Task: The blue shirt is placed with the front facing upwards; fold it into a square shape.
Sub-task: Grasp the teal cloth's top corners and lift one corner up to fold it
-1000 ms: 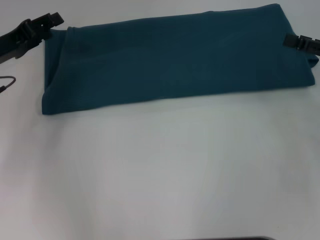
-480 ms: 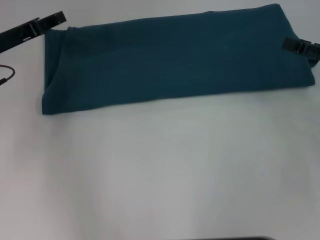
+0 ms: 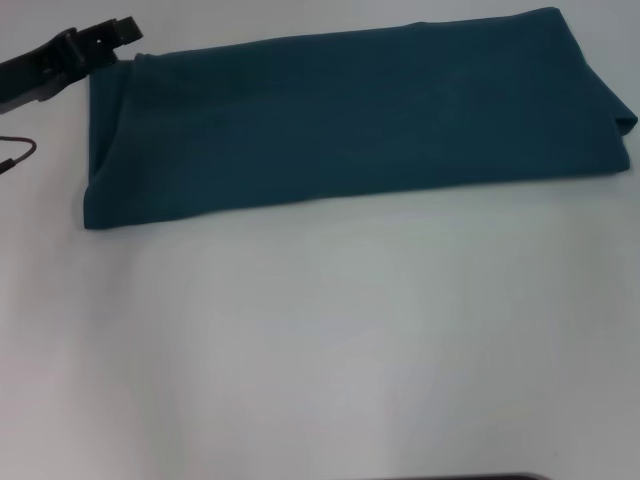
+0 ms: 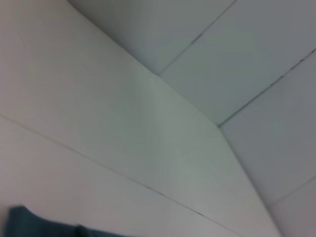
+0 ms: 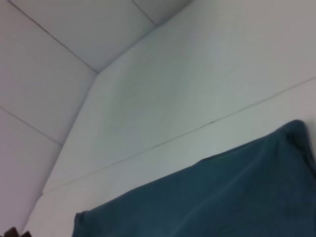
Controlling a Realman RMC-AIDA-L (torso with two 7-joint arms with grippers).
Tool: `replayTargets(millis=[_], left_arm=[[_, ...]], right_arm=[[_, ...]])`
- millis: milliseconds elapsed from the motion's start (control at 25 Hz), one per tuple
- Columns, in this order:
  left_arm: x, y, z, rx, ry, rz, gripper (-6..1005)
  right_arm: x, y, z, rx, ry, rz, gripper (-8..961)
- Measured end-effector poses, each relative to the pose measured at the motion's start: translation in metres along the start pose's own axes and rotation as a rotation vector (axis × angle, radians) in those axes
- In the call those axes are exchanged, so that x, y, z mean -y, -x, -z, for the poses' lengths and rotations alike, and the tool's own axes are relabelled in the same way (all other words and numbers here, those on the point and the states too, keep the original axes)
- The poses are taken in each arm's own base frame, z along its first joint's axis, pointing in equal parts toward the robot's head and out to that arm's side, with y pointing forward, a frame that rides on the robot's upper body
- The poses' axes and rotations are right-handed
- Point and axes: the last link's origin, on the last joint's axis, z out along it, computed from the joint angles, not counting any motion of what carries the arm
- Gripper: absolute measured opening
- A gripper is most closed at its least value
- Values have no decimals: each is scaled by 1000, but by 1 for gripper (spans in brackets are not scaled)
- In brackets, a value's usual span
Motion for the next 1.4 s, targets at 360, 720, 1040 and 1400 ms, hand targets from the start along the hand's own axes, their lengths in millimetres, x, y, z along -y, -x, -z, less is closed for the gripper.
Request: replayTargets(millis=[360,720,1040,1400], left_arm=[[2,-1,10,-7,27,210,597],[-7,4,35,228,125,50,598],[-3,10,33,298,69,75,597],[4,3,10,92,-9,60,597]], right_arm=[[-13,-9,-8,14,86,51,925],[-16,-41,-27,-16,148,138,925],[-13,-58,-36,-29,180,158,924],[-13,-61,-38,-33,186,155,923]])
